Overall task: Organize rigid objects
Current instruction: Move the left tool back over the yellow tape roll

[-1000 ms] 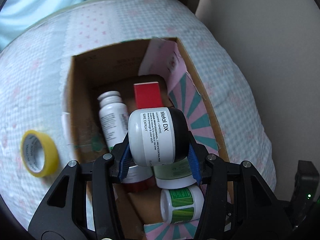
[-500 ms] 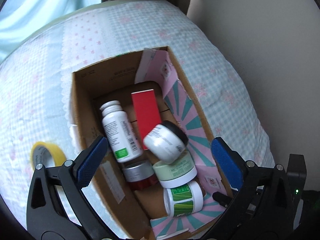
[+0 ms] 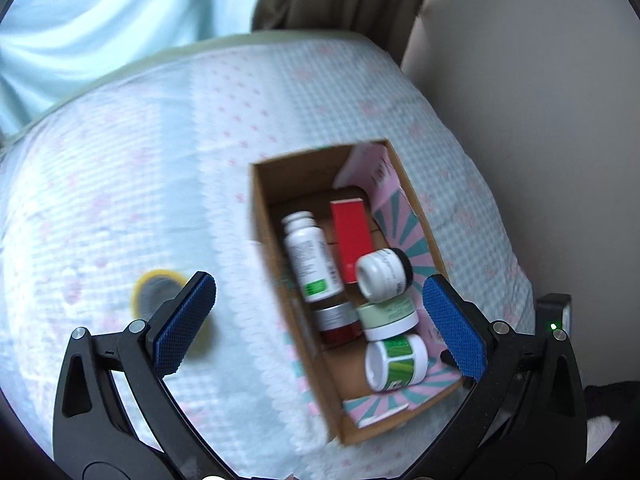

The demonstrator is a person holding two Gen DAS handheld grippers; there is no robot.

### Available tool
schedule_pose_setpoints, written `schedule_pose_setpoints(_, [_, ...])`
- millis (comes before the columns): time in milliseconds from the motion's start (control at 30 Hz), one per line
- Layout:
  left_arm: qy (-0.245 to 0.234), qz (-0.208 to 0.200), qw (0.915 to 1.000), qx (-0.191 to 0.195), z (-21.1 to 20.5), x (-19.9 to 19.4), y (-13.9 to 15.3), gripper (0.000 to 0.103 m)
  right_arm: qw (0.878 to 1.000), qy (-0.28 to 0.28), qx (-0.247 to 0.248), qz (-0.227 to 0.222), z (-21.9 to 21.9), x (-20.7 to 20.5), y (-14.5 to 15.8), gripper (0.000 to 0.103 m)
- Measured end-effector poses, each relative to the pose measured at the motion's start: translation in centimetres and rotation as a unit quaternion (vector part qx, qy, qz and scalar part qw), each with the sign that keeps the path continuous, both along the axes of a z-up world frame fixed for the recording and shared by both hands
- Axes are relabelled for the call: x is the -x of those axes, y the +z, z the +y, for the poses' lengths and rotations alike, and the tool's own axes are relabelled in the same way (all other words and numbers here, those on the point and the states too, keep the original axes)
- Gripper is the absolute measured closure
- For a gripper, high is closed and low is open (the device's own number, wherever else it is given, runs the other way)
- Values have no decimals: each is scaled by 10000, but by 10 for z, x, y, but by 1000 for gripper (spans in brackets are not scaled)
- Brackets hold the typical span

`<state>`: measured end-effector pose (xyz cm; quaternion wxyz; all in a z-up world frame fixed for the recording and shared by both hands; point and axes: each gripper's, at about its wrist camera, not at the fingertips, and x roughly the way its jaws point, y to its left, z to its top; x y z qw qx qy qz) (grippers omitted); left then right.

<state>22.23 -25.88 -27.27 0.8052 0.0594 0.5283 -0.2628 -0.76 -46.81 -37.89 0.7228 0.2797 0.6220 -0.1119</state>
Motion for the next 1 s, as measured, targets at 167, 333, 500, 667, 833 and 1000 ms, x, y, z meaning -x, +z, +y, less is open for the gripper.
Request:
schedule_pose_setpoints(167, [219,-337,9991,-121,57,0,23,0,10000,0,3,0,-3,0,1,86])
schedule_pose_setpoints(333, [454,-478,9976,-220,117,-3,22,0,10000,-75,50,2,-7,0,2,86])
schedule_pose_setpoints(500, [465,-498,9973,-286,159,4,-1,0,9998,-133,156,17,-4,1,4,87])
schedule_pose_setpoints(667, [301,-455,9979,-344,181,11,-47,0,9993,-38,374,65,5,-1,5,86])
schedule_pose_setpoints(833, [166,-404,9984,-353,183,17,-107,0,9985,84,527,87,14,-3,4,86])
schedule_pose_setpoints(1000, [72,-337,9989,-331,174,7,-166,0,9979,31,642,78,20,-3,3,86])
